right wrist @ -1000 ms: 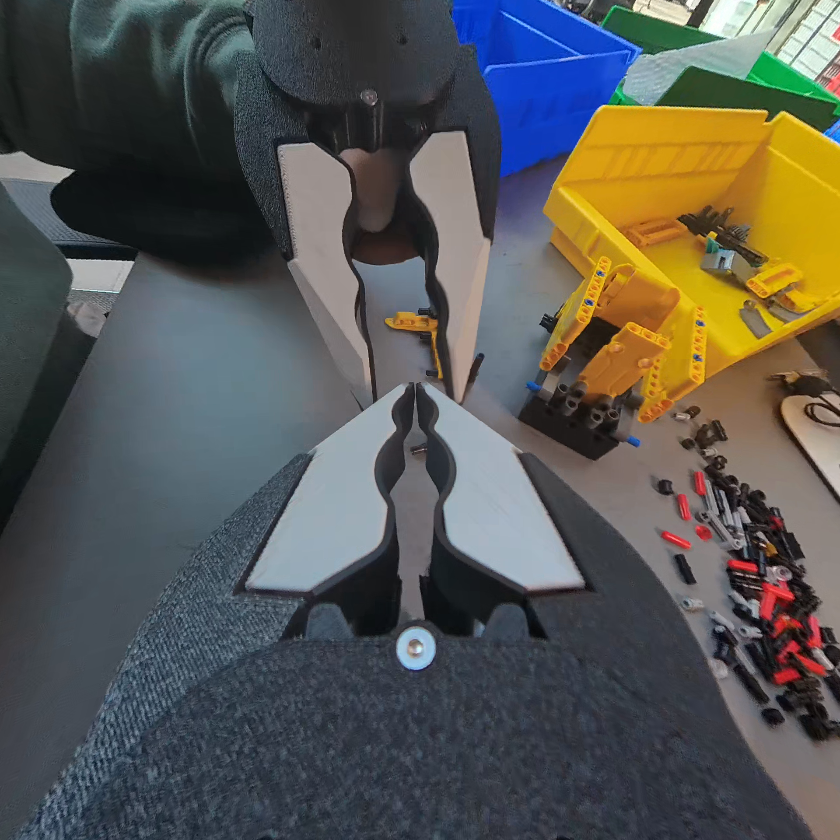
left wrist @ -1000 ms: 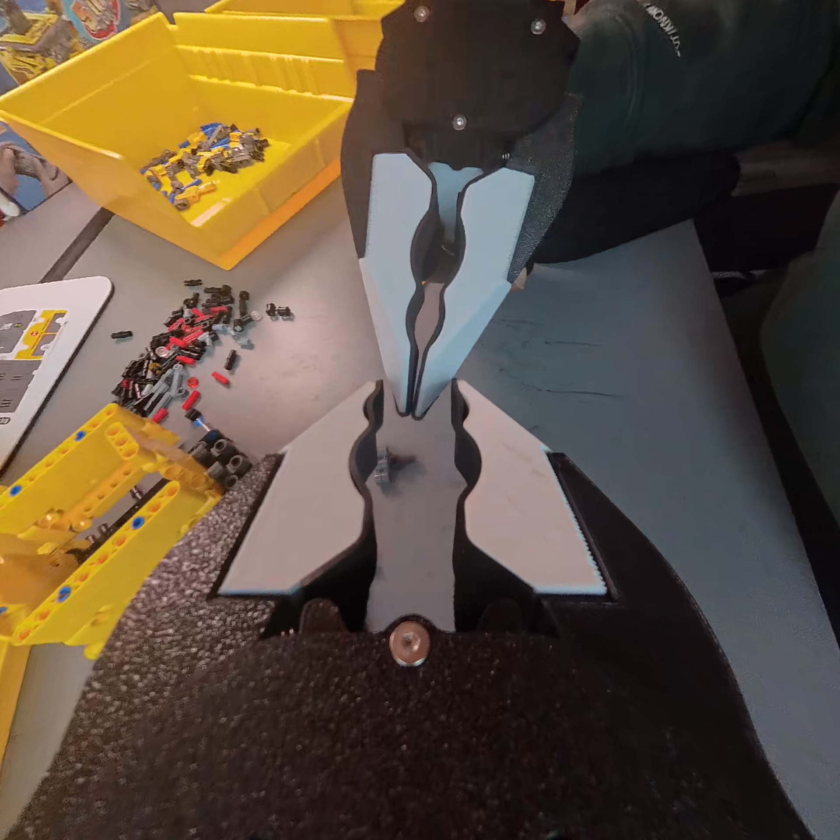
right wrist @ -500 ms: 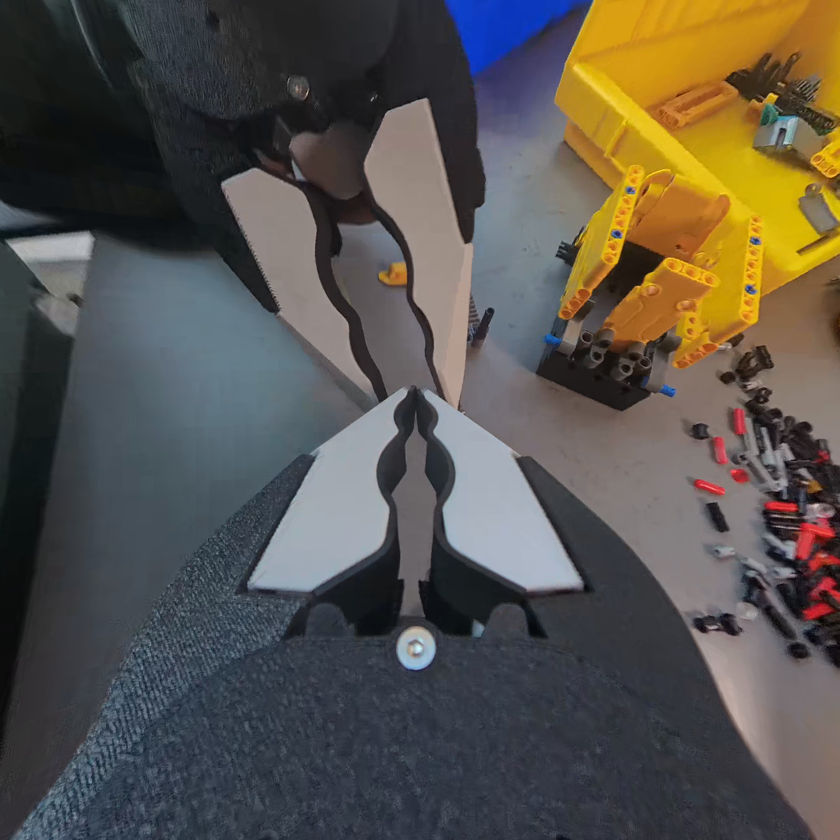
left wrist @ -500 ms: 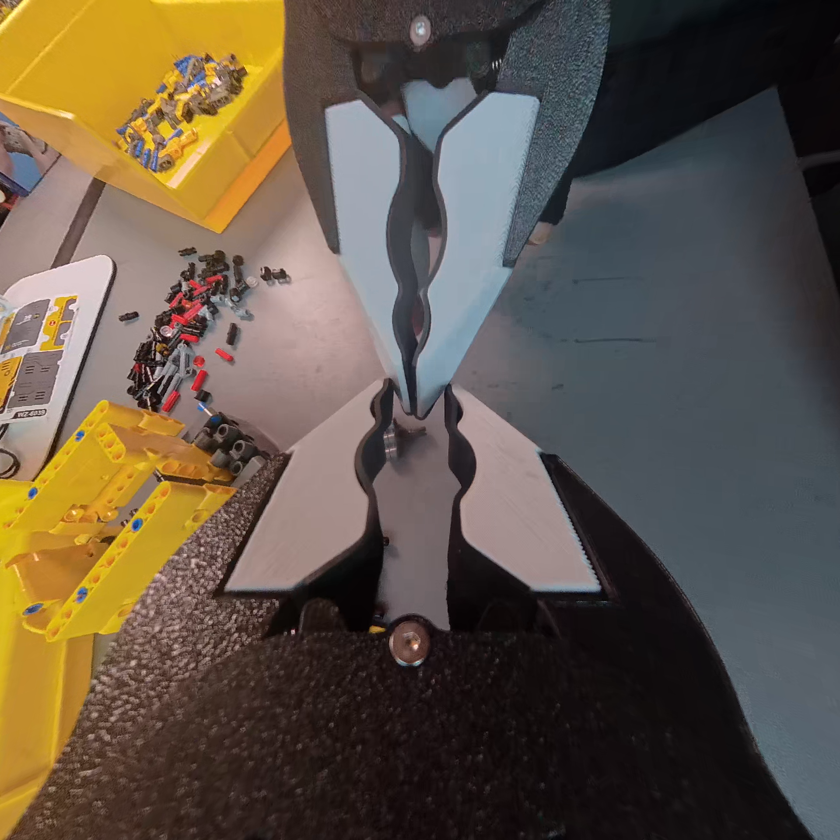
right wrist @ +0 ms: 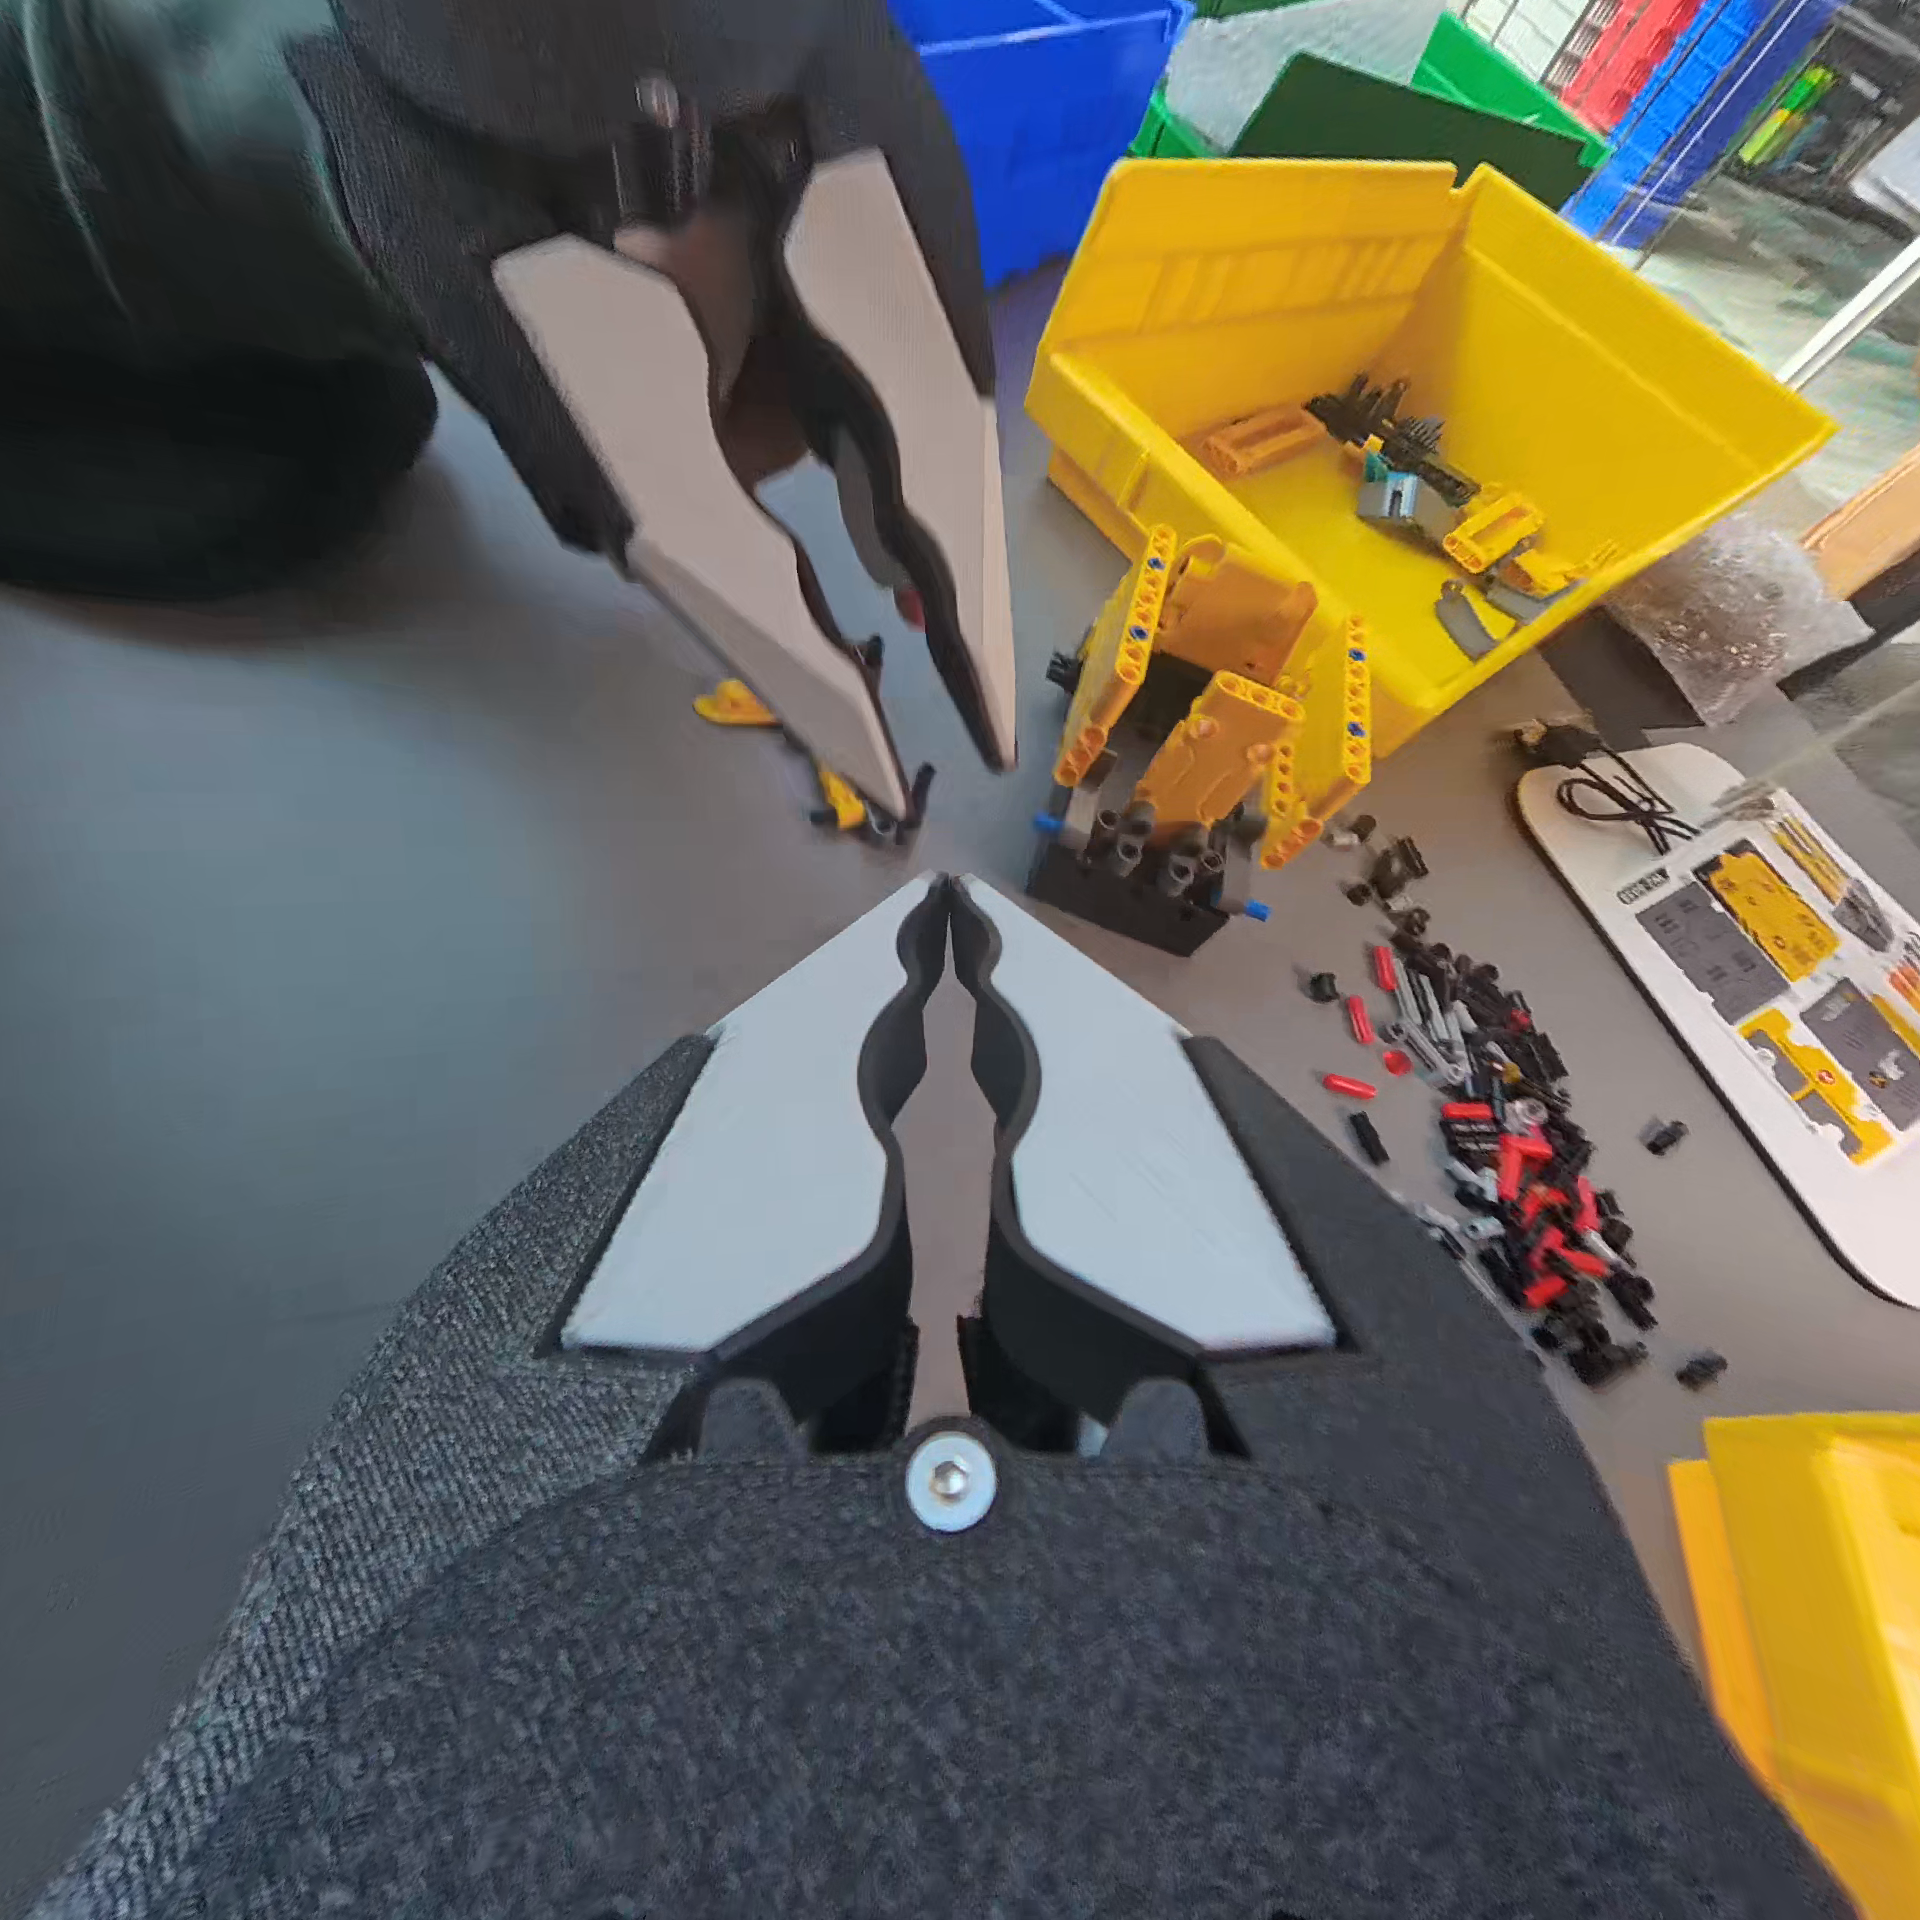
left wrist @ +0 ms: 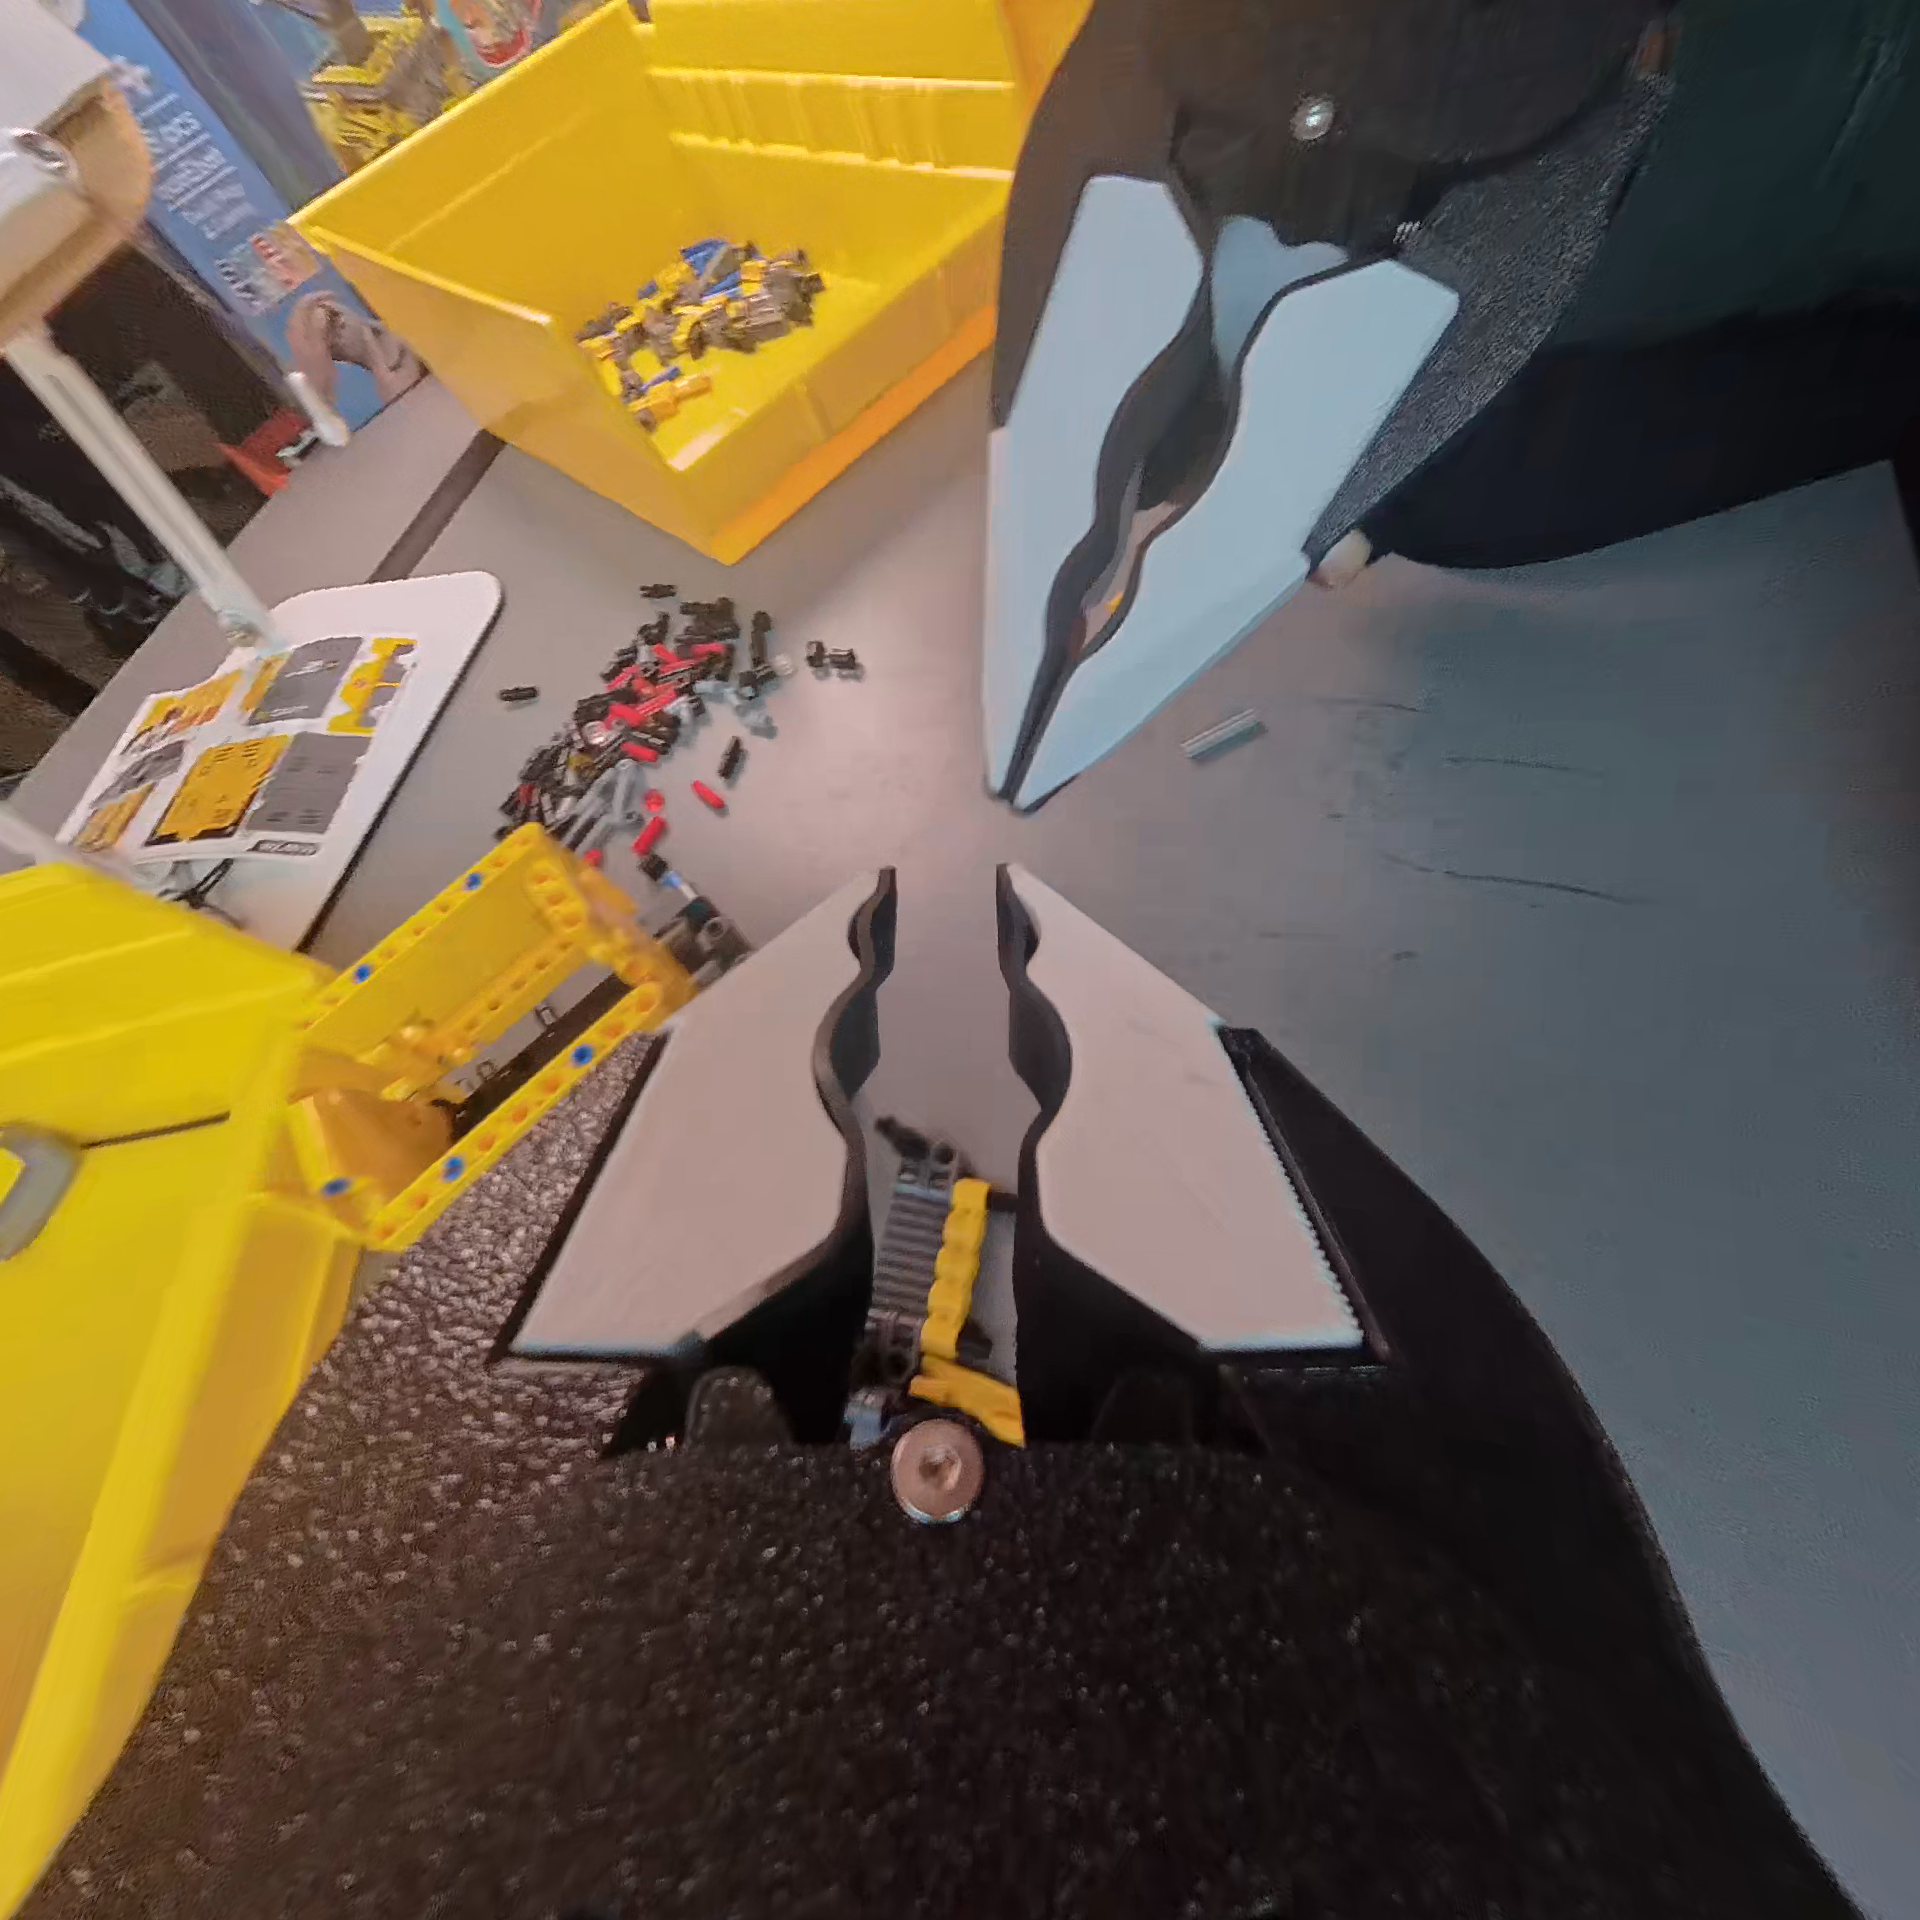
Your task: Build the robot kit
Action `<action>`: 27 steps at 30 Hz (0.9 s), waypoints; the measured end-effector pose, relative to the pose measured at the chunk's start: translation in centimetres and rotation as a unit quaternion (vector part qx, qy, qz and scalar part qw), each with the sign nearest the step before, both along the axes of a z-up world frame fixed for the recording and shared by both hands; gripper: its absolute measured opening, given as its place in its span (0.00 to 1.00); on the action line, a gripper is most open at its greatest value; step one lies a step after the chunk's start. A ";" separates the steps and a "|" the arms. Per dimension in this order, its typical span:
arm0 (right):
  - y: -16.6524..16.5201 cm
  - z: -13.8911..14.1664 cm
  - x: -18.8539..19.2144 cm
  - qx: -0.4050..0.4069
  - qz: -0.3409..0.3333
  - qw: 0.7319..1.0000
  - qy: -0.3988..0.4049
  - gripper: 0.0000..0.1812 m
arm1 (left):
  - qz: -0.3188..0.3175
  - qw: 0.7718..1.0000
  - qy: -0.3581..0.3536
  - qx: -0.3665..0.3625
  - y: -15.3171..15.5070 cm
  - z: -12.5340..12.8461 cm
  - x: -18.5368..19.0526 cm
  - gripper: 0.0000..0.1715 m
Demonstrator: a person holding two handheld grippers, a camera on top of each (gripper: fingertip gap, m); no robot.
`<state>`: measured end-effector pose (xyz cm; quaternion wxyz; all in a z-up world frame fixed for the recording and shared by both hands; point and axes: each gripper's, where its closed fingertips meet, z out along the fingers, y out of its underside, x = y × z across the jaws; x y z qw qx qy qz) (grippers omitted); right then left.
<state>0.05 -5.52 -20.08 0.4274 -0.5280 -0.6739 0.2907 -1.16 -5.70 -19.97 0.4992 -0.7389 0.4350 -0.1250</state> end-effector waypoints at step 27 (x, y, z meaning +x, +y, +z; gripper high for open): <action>0.1 -7.3 8.9 -0.124 -0.011 0.964 -0.234 0.06 | 0.026 0.986 0.060 -0.154 -3.0 -6.3 -5.9 0.09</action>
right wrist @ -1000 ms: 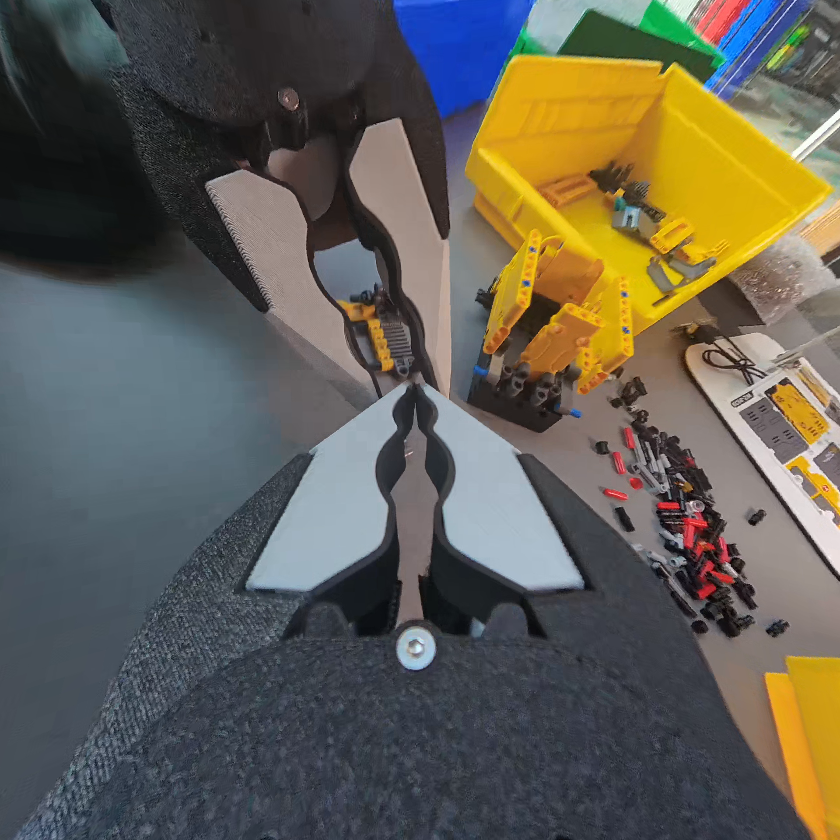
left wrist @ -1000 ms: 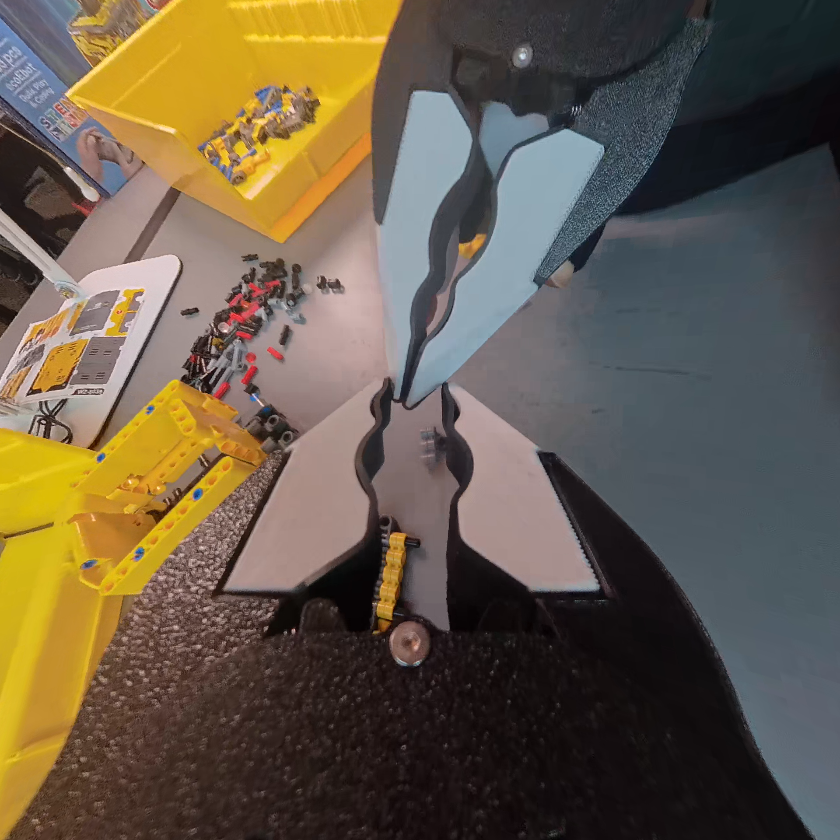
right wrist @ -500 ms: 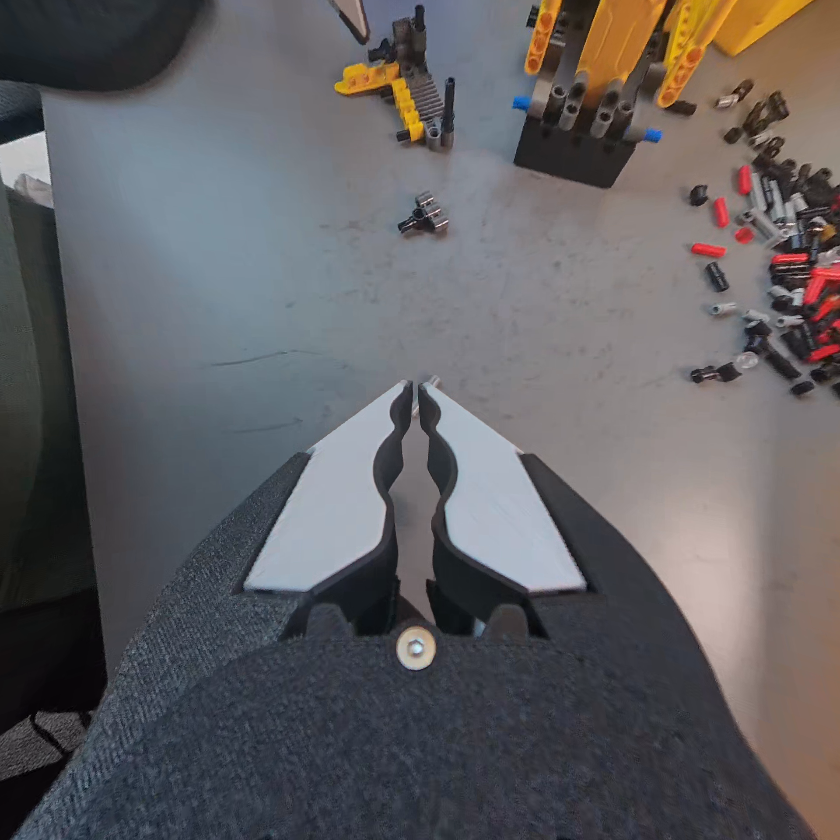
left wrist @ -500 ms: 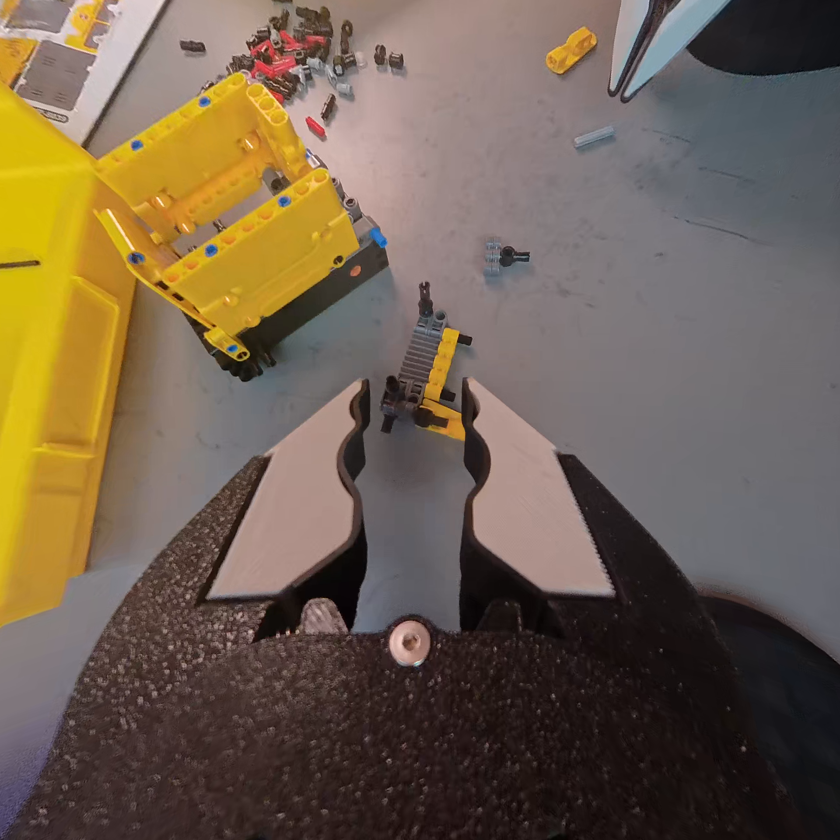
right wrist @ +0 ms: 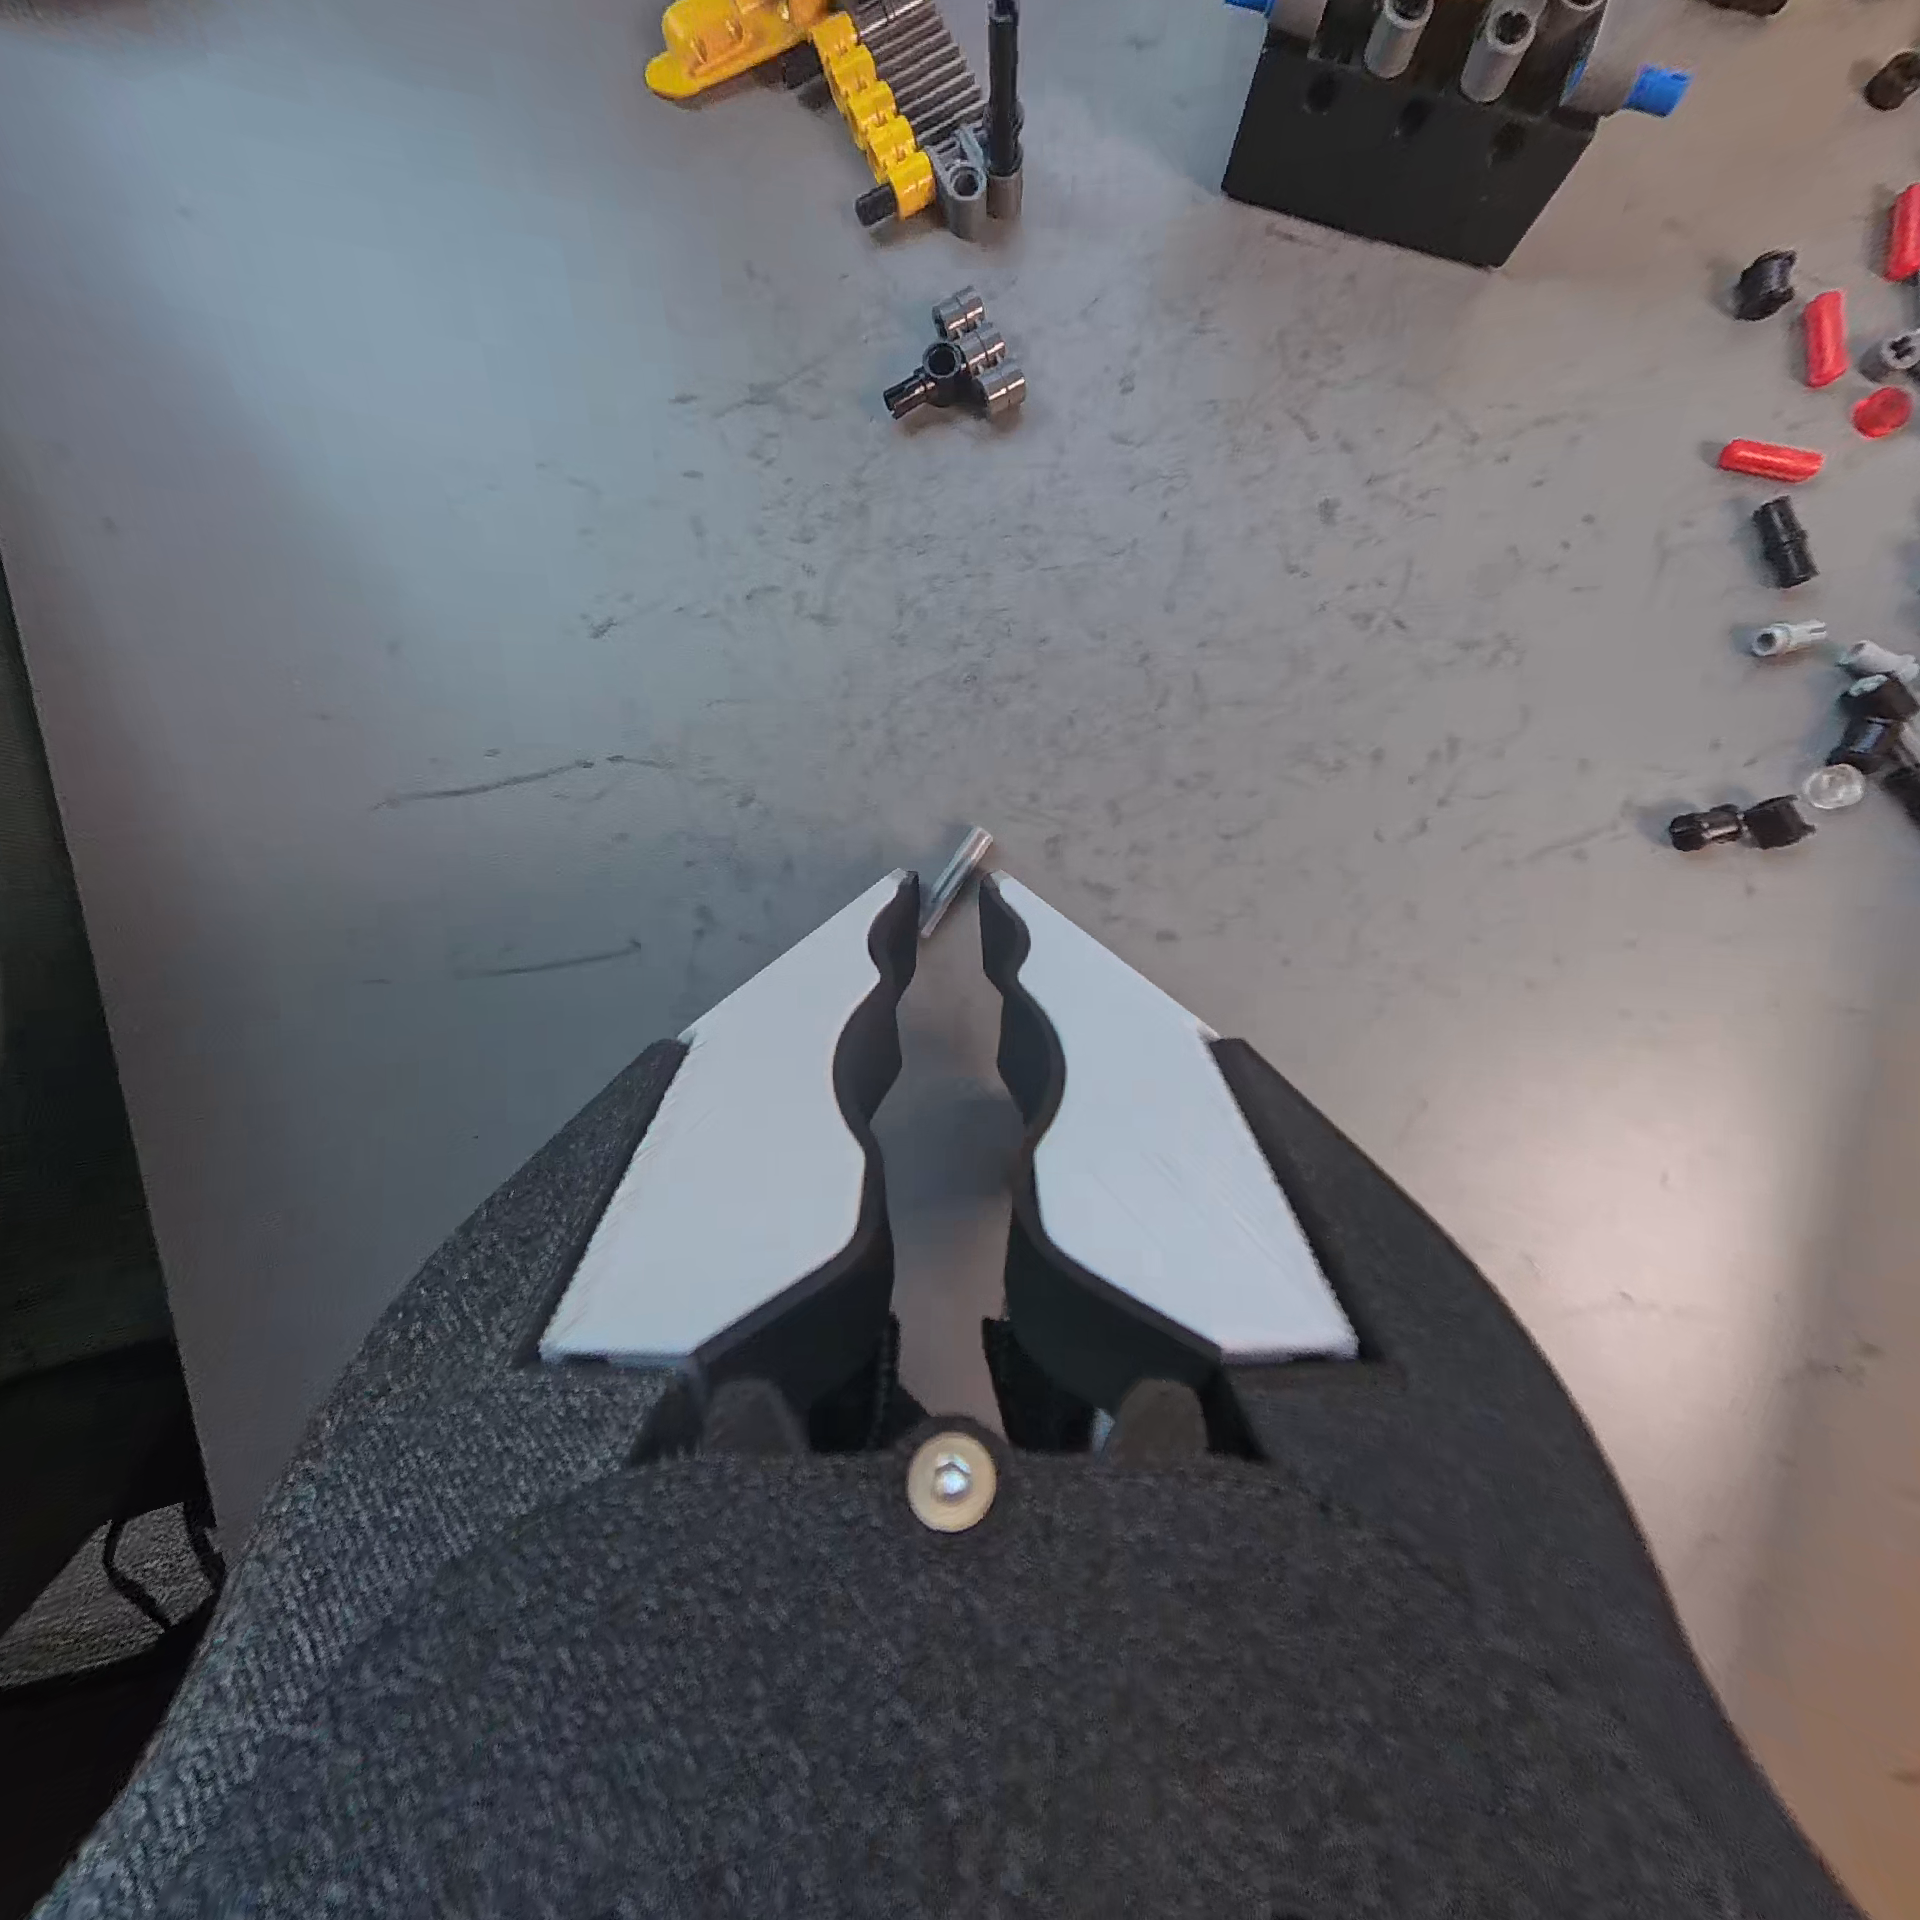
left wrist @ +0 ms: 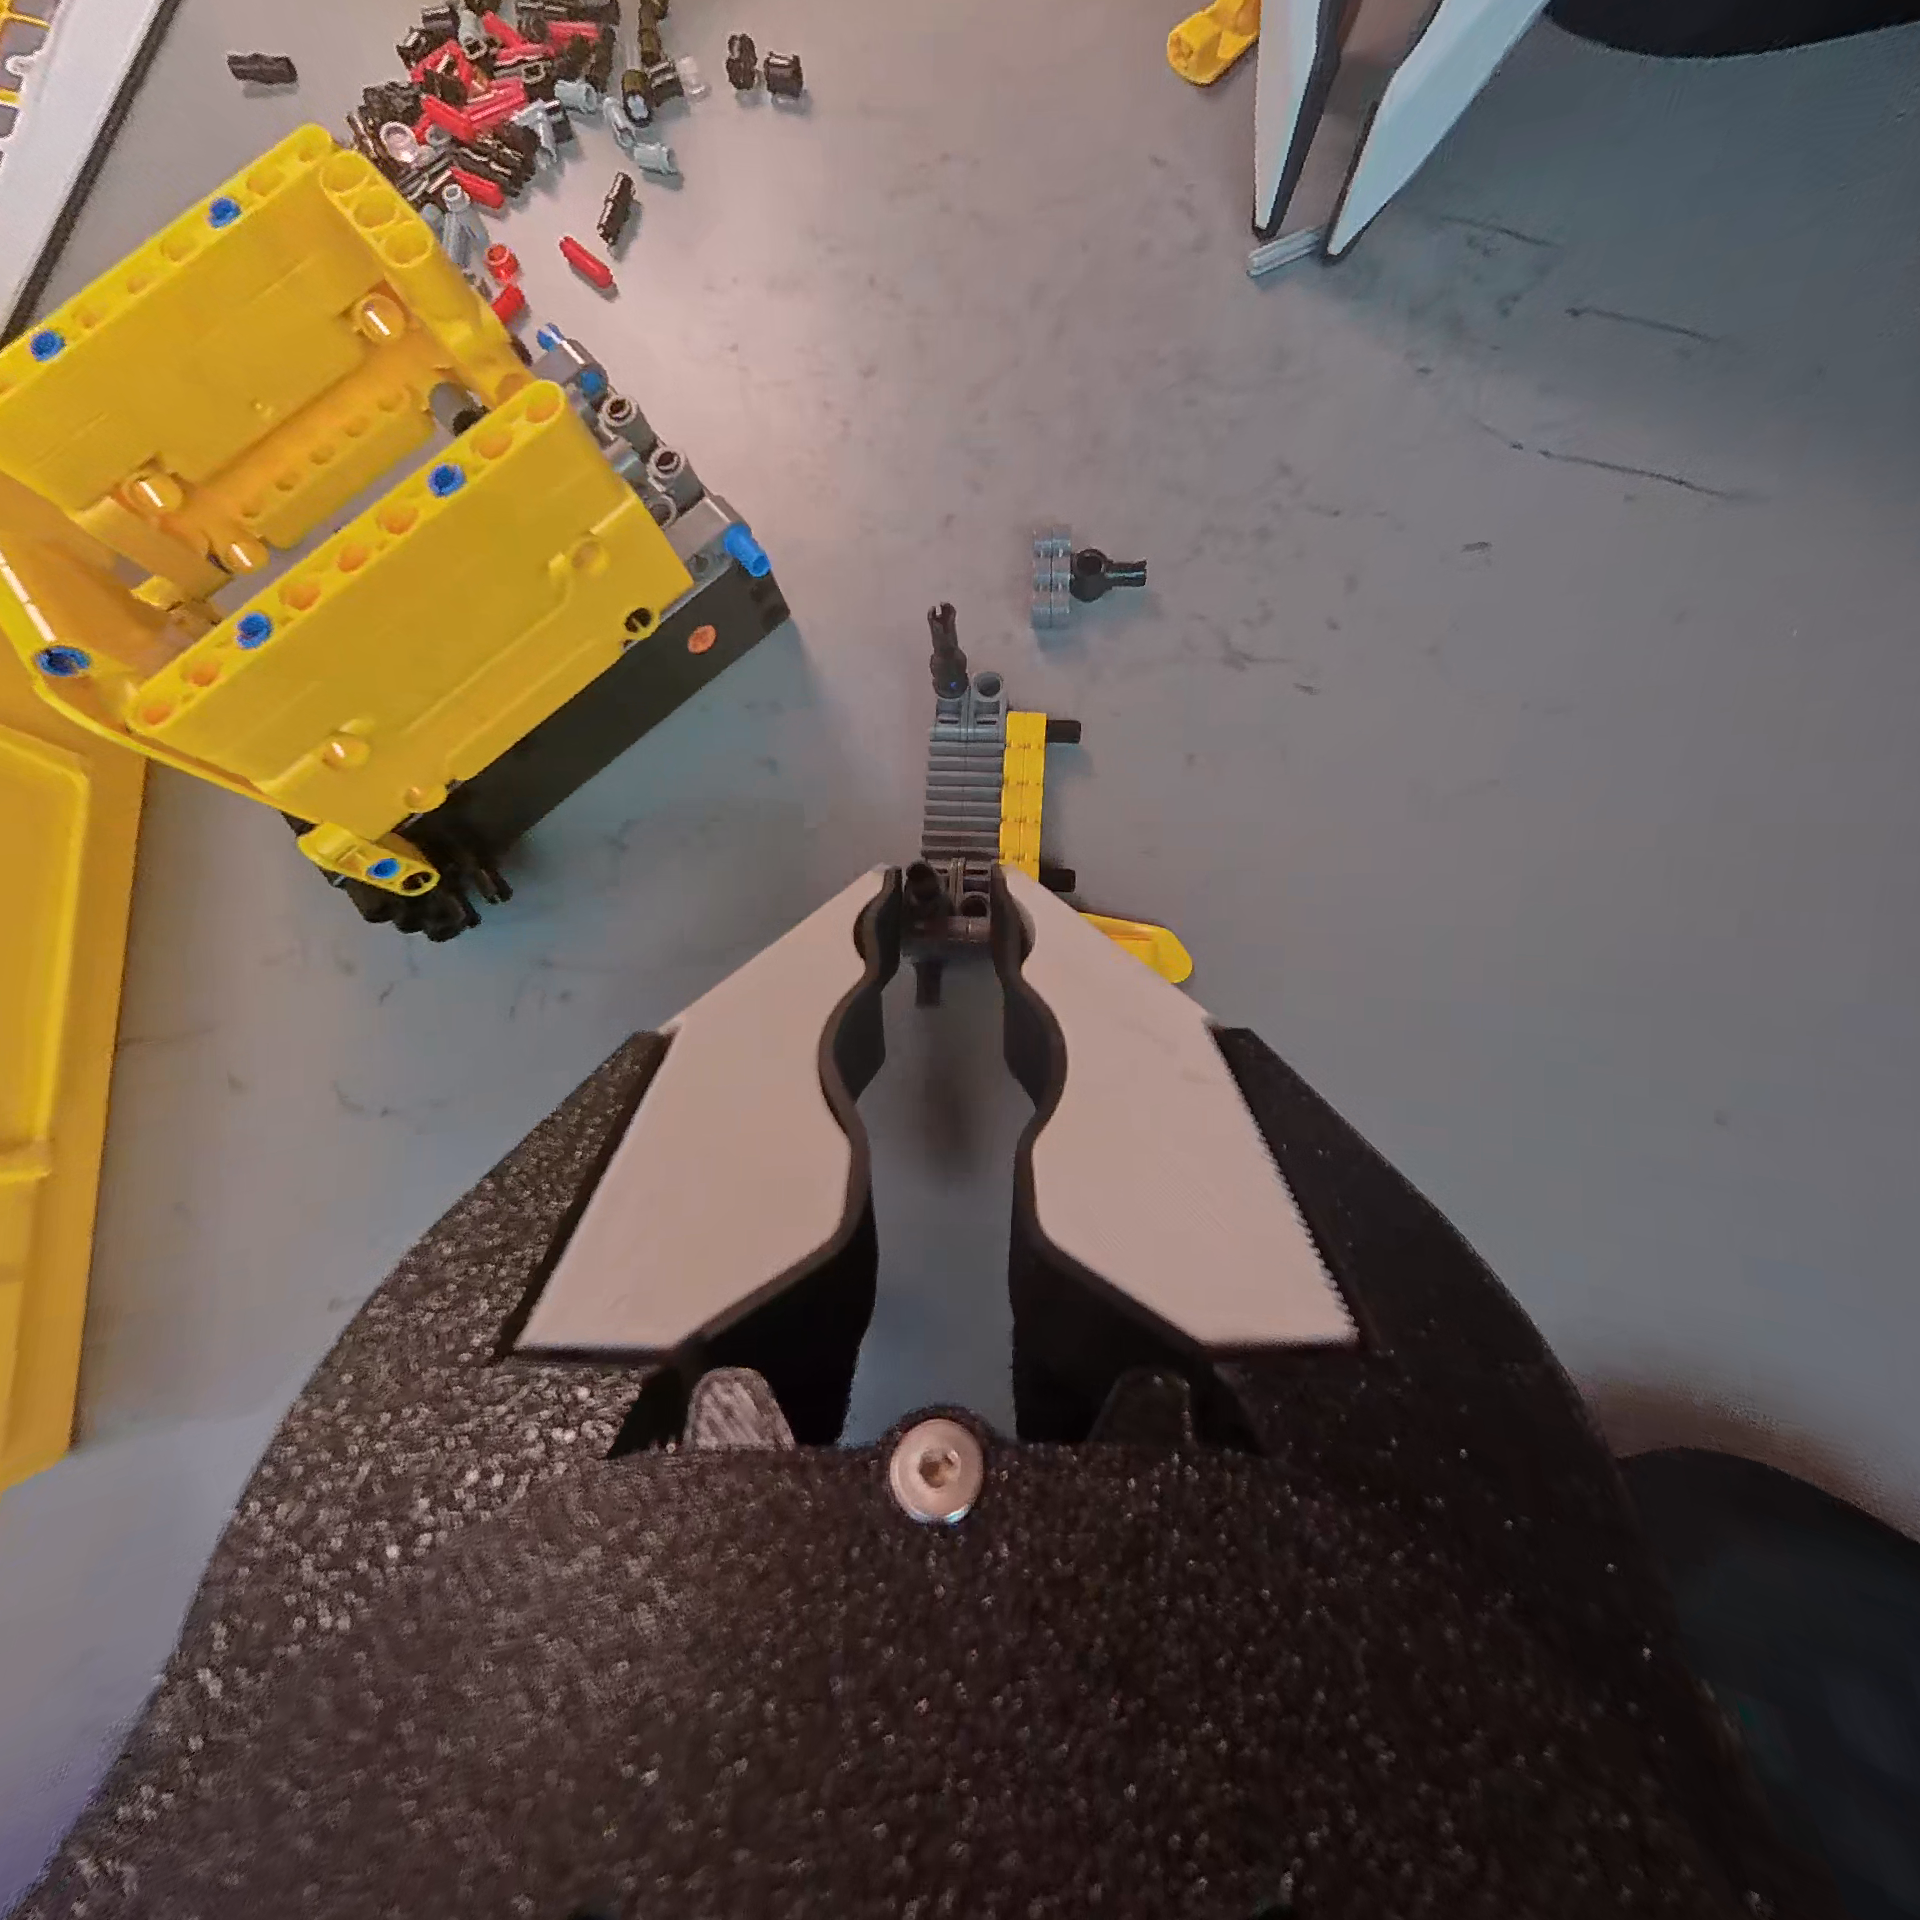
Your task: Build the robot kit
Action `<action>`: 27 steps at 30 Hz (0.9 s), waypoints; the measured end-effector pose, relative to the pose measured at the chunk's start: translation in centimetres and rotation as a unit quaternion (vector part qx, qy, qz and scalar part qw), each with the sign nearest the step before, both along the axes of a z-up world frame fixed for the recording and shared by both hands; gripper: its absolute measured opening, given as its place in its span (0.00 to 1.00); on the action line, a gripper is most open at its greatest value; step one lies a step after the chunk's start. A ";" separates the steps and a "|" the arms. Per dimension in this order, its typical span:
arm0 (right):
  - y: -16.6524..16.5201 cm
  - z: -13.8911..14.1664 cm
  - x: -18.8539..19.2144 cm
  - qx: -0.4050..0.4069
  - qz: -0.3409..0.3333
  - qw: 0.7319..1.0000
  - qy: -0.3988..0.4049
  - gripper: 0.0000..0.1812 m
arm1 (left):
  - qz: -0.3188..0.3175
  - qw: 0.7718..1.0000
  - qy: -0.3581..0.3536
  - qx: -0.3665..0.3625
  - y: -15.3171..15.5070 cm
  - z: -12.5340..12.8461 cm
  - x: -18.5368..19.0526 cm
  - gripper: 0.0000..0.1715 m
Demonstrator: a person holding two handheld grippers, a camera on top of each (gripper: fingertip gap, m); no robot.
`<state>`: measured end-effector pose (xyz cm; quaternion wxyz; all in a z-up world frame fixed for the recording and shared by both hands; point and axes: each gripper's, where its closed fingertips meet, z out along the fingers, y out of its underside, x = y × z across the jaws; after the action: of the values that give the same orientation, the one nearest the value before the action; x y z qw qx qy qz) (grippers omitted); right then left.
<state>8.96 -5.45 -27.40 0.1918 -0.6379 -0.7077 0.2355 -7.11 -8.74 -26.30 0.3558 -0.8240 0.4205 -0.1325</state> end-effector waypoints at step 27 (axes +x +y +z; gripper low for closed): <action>-0.6 3.2 -7.2 0.045 0.098 0.973 0.203 0.02 | -0.117 0.986 -0.116 0.001 -1.2 2.0 6.5 0.12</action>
<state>1.79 -6.05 -24.18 0.3360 -0.4954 -0.7228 0.3453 -0.61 -9.97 -24.34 0.3849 -0.7477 0.4700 -0.2680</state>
